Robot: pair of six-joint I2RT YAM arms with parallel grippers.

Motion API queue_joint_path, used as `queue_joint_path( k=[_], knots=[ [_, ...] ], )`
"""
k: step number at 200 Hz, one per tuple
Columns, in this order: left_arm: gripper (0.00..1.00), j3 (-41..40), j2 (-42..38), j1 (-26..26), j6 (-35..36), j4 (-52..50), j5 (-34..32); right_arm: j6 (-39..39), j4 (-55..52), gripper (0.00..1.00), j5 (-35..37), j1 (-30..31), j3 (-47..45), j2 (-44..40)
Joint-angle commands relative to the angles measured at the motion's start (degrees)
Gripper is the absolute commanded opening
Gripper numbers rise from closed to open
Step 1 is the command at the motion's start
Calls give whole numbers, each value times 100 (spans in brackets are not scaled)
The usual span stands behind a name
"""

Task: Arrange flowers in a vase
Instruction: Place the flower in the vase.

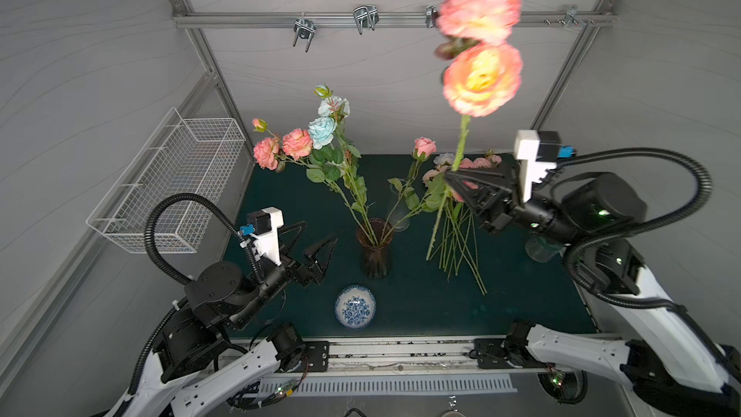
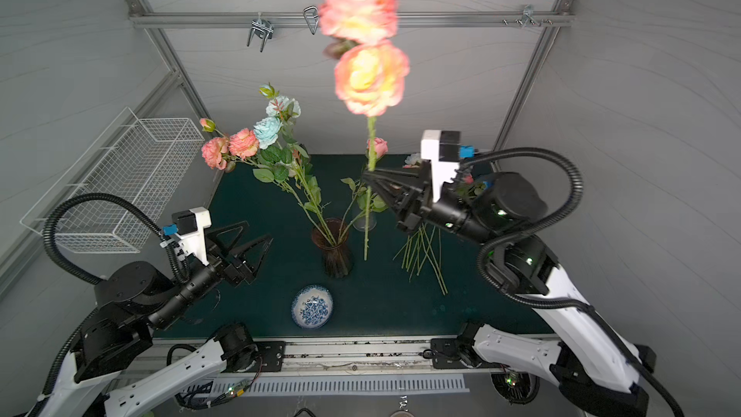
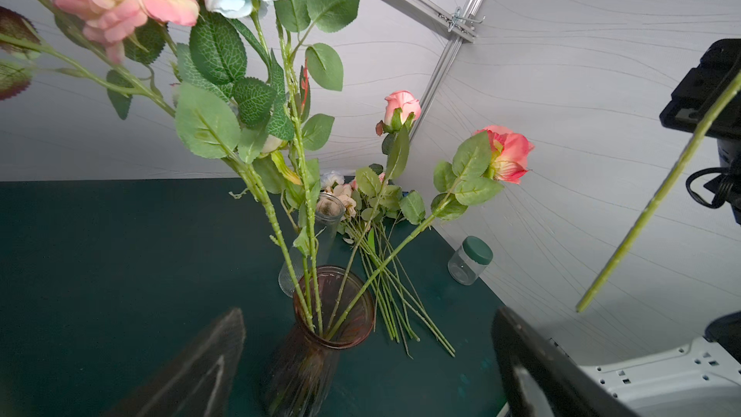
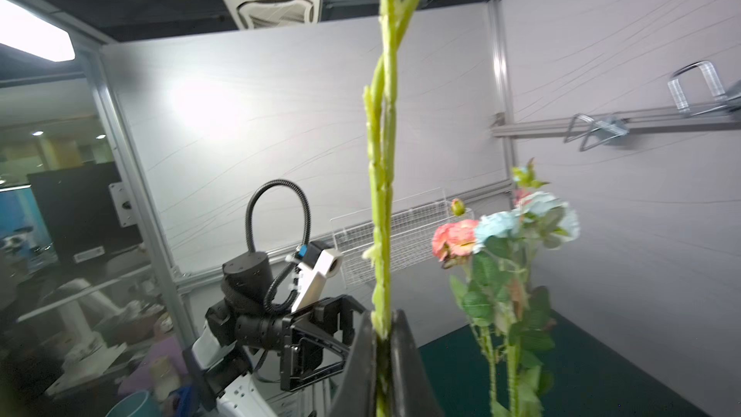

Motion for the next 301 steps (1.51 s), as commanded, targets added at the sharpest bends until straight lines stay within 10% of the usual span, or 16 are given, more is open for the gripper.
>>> queue_joint_path(
  k=[1,112,264,301],
  knots=[
    [98,232,-150,-20,39,-10,-203,-1465,630,0,1287,918,-19,678],
    [98,199,-257,-27,21,-175,-119,-2598,3863,0,2366,845,-1380,2167],
    [88,437,1050,-21,469,545,170,-2208,4518,0,3007,745,-3529,1317],
    [89,476,1304,-21,473,599,161,-1894,4278,42,3153,869,-3837,1075]
  ],
)
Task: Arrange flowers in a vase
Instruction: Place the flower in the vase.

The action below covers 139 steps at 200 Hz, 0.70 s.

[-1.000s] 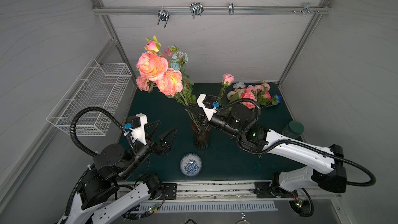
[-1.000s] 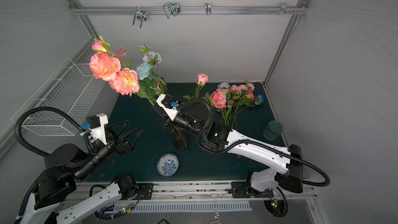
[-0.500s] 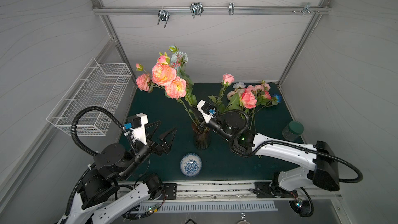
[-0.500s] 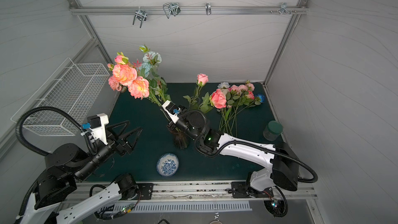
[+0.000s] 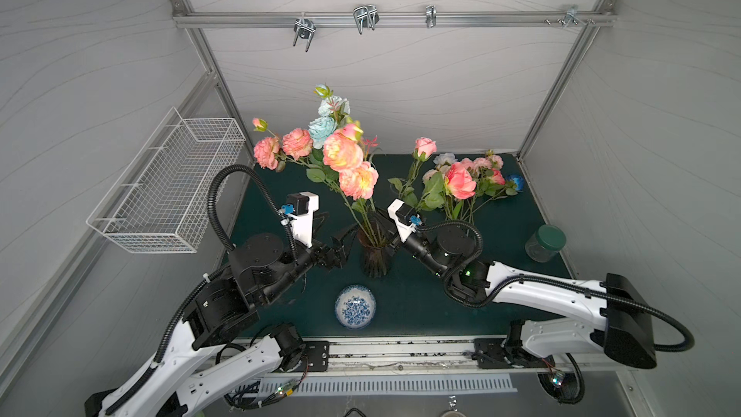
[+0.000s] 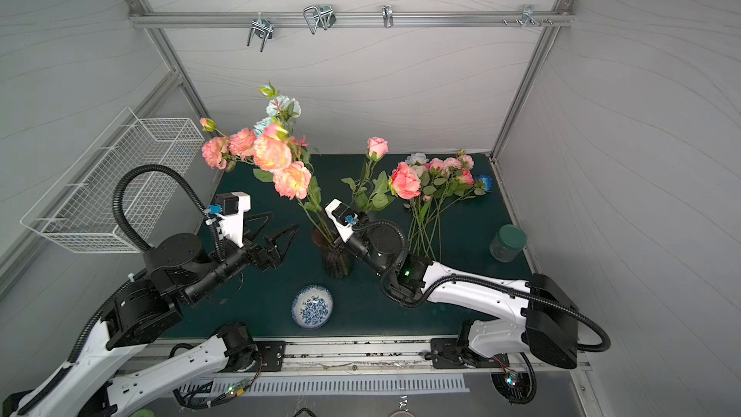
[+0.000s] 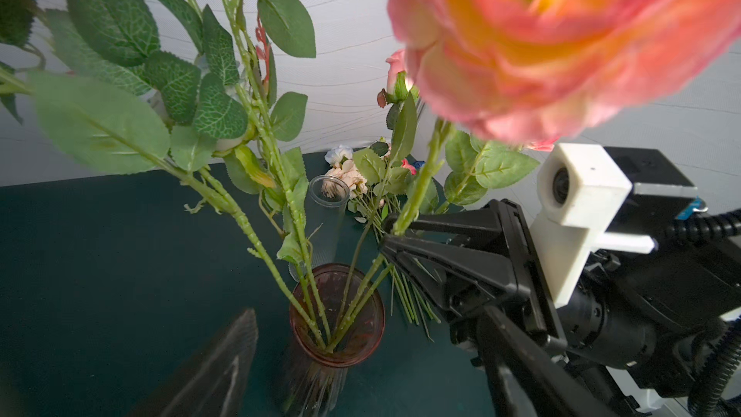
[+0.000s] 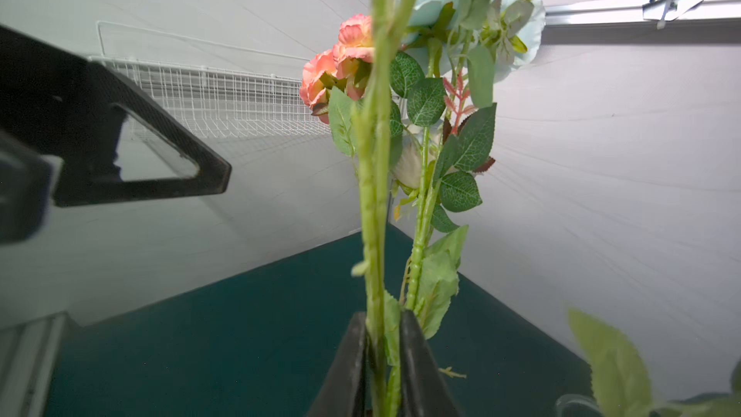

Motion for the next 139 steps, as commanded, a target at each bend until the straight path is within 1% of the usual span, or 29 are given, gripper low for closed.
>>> queue_joint_path(
  k=[1,23,62,84,105,124,139],
  knots=[
    [89,248,73,-20,91,389,38,232,-3,43,180,87,-149,-232],
    [89,249,164,-23,77,381,67,341,-105,51,174,126,-322,-443],
    [90,216,159,-20,50,367,11,659,-597,59,193,188,-478,-819],
    [90,209,212,-20,24,323,-59,1034,-1108,60,351,184,-380,-986],
    [90,229,228,-20,-8,319,-43,1470,-1945,61,620,189,-10,-1048],
    [90,251,228,-21,-62,304,13,1775,-2476,61,664,188,249,-1077],
    [90,226,173,-20,-126,300,115,2050,-2944,58,766,197,480,-1063]
  ],
)
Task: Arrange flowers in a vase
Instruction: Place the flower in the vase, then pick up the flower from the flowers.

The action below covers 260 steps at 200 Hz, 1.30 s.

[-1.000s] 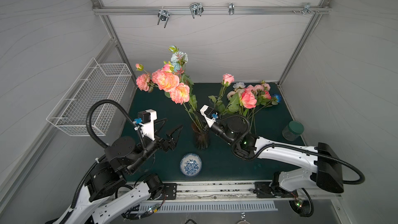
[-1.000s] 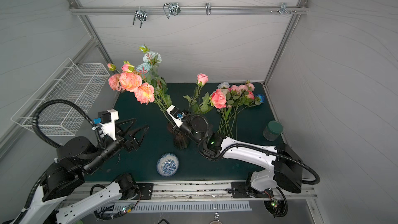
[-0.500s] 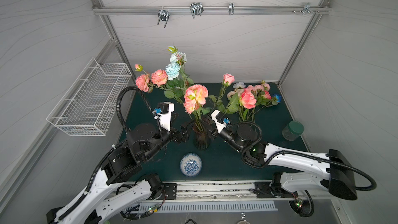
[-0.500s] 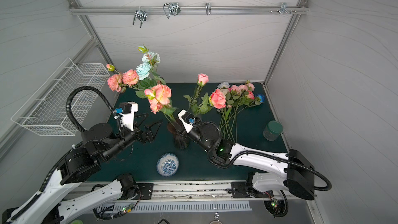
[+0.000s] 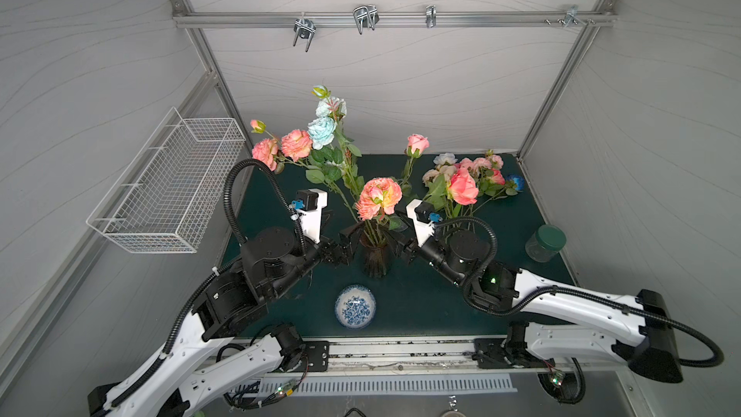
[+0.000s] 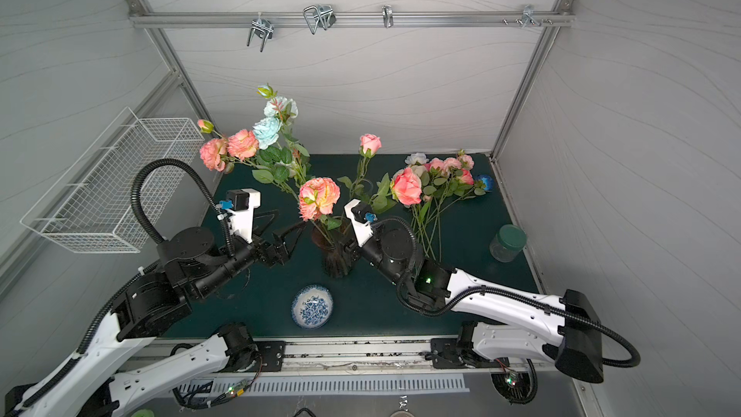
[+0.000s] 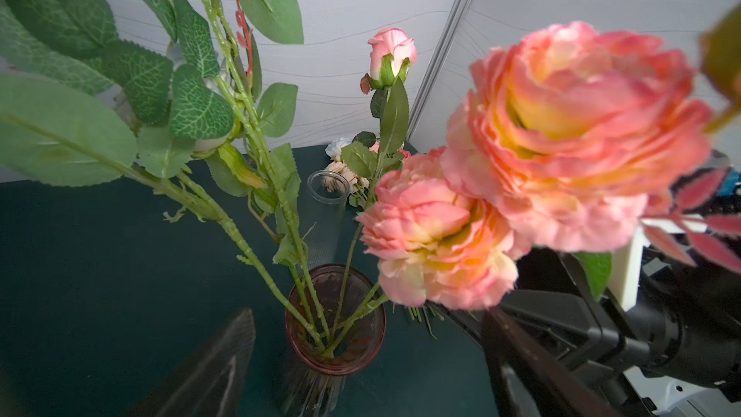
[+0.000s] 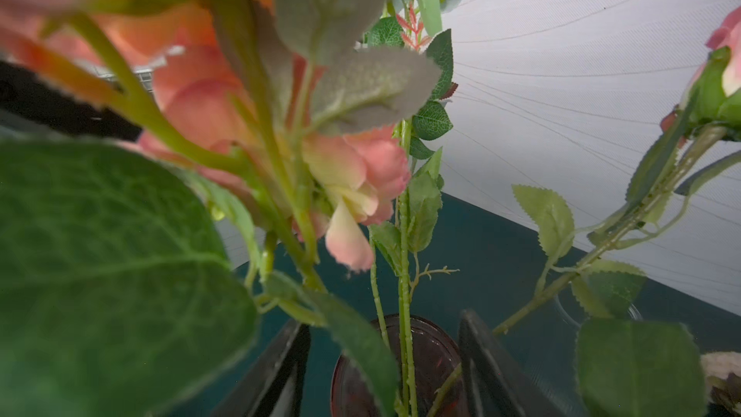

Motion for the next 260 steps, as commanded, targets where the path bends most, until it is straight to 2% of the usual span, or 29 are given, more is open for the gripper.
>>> queue_joint_path(
  k=[1,25,48,69,99,120,145,168,188,231,249,260],
  knots=[
    [90,202,-53,-20,-93,258,109,605,-997,58,287,49,381,-113],
    [87,169,-121,-24,-228,263,405,650,-1157,57,417,189,435,-134],
    [77,170,-143,-23,-346,295,567,850,-1662,54,526,218,694,-58],
    [82,170,-186,-22,-369,261,376,967,-1734,55,397,288,619,-254],
    [85,122,-251,-22,-328,222,172,1107,-2428,59,-540,307,700,-675],
    [86,76,-258,-23,-305,243,202,1069,-3256,61,-1339,308,902,-948],
    [86,56,-317,-20,-270,263,196,1092,-4376,62,-1931,308,1191,-1311],
    [86,38,-391,-22,-210,262,163,1145,-5208,55,-2326,304,1163,-1715],
    [90,21,-429,-20,-181,255,160,1244,-5566,48,-2337,308,765,-2081],
    [94,57,-571,-22,-102,200,44,1778,-5854,50,-2160,307,-202,-2289],
    [95,67,-682,-20,-85,165,43,2048,-5915,50,-1696,254,-554,-2420],
    [95,65,-729,-20,-80,150,49,2254,-6117,47,-1305,0,-700,-2445]
  ],
)
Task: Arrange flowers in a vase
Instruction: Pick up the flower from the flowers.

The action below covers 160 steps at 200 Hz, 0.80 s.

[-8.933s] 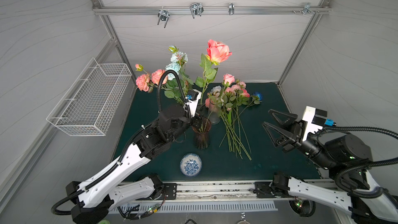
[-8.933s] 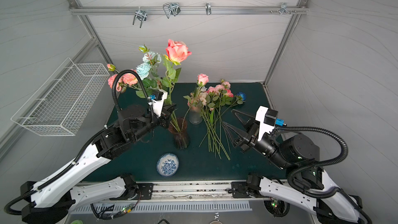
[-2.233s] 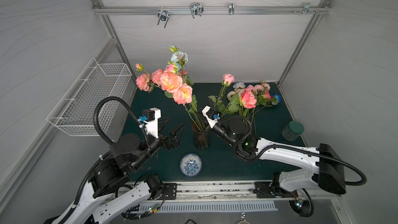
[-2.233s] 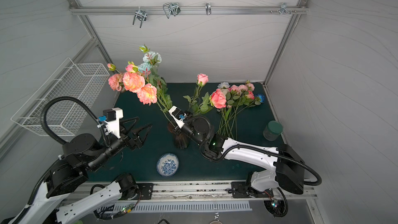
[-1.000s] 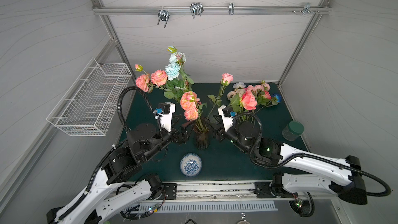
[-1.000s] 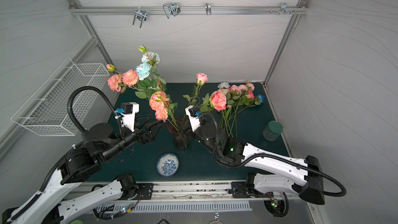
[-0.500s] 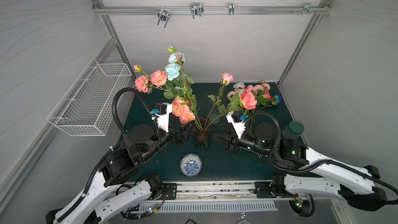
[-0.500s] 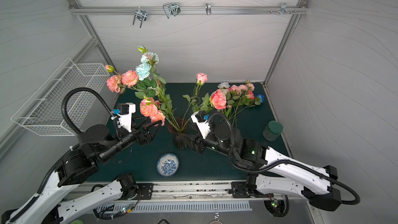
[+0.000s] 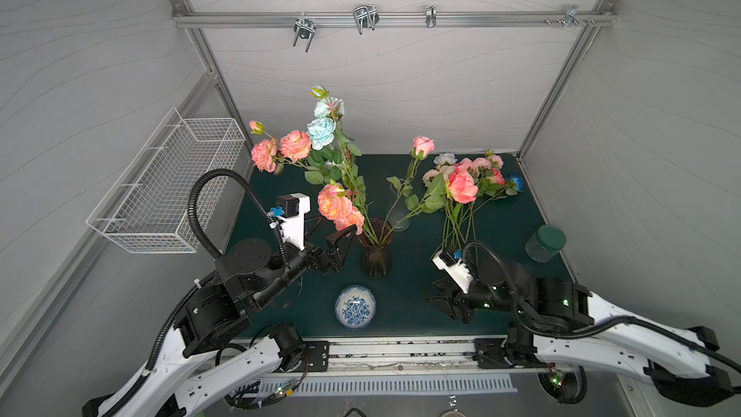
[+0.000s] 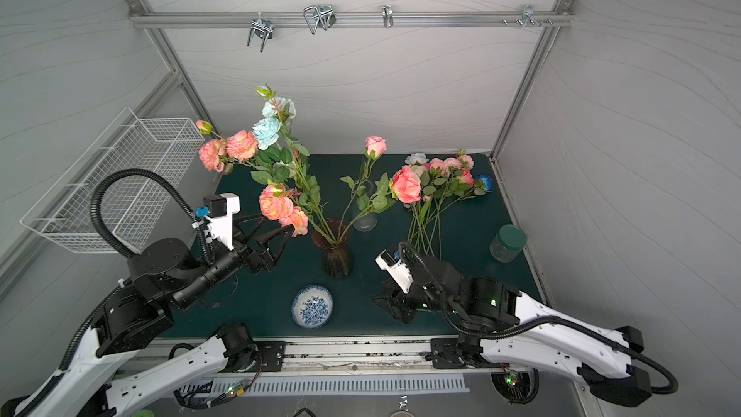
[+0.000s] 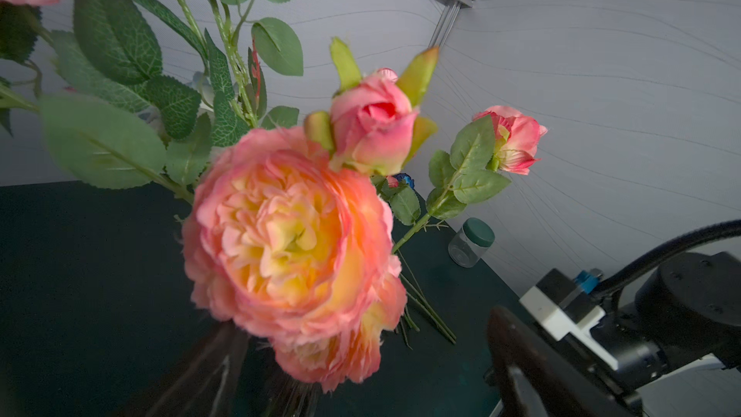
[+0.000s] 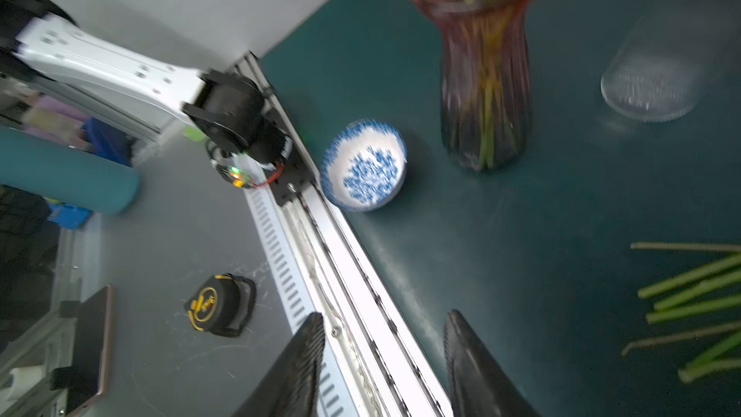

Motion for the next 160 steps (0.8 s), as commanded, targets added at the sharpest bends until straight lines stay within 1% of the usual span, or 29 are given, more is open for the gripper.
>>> queue_joint_path(
  k=[1,11,22,38,45,51,56,65,79,87,107,139,160],
  knots=[
    [95,67,-160,-20,90,155,-100,516,-524,47,649,-258,-225,-144],
    [95,56,-201,-21,101,154,-108,516,-593,46,688,-668,-355,-149],
    [95,36,-236,-21,108,154,-96,550,-607,46,584,-1296,-483,-126],
    [95,28,-260,-23,110,114,-104,552,-393,45,274,-2458,-598,-70],
    [95,37,-271,-20,110,98,-107,582,-222,44,2,-3010,-597,45],
    [95,40,-271,-20,109,85,-96,569,-3,44,-364,-3457,-603,191],
    [95,51,-280,-21,110,76,-90,604,212,44,-534,-3779,-594,337],
    [95,50,-304,-20,101,58,-80,619,615,43,-713,-4266,-567,677],
    [95,52,-361,-20,77,38,-65,577,1206,37,-839,-4824,-373,1390],
    [96,54,-392,-20,75,25,-59,535,1536,36,-932,-5006,-171,1882],
    [99,91,-447,-25,57,-84,-26,437,1827,37,-993,-5240,659,3202],
    [100,156,-582,-20,53,-306,-34,-135,1530,38,-554,-5493,2175,5105],
    [100,164,-718,-27,13,-369,0,-380,1342,38,-577,-5642,2980,6016]
  ],
)
